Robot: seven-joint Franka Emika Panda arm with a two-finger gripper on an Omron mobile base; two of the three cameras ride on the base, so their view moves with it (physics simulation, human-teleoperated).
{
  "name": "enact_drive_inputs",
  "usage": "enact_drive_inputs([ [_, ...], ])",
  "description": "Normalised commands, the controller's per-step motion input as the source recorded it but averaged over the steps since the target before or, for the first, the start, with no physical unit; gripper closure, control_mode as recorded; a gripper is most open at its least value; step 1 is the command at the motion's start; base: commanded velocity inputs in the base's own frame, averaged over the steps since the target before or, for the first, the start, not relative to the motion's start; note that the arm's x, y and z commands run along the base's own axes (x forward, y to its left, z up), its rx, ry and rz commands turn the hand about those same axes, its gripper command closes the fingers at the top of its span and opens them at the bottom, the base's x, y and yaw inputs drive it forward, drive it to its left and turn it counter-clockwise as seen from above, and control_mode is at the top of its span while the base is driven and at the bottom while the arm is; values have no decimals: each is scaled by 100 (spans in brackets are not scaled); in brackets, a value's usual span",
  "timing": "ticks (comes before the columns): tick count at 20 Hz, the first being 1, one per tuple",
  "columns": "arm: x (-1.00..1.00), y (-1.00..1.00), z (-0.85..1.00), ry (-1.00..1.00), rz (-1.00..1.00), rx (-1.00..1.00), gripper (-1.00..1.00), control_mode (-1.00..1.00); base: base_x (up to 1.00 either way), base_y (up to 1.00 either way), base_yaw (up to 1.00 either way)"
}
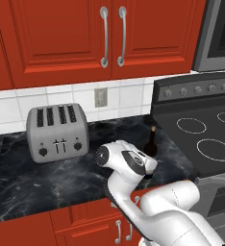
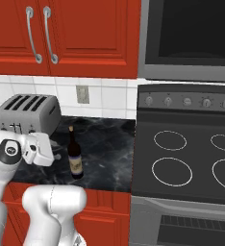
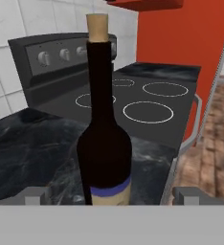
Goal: There is a wine glass and glass cup on the dining counter. Place the wine bottle next to the wine glass and the juice bottle next to the glass cup.
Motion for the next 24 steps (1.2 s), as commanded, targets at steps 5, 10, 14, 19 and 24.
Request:
enact_drive_inputs([
  [5, 14, 3, -18, 0, -1, 0, -100, -100, 0, 0, 0],
  [10, 0, 0, -6, 0, 0, 0, -100, -100, 0, 0, 0],
  [14, 1, -5, -8, 0, -1, 0, -100, -100, 0, 0, 0],
  [19, 0, -11, -9, 0, 0, 0, -100, -100, 0, 0, 0],
  [24, 3, -12, -12, 0, 0, 0, -100, -100, 0, 0, 0],
])
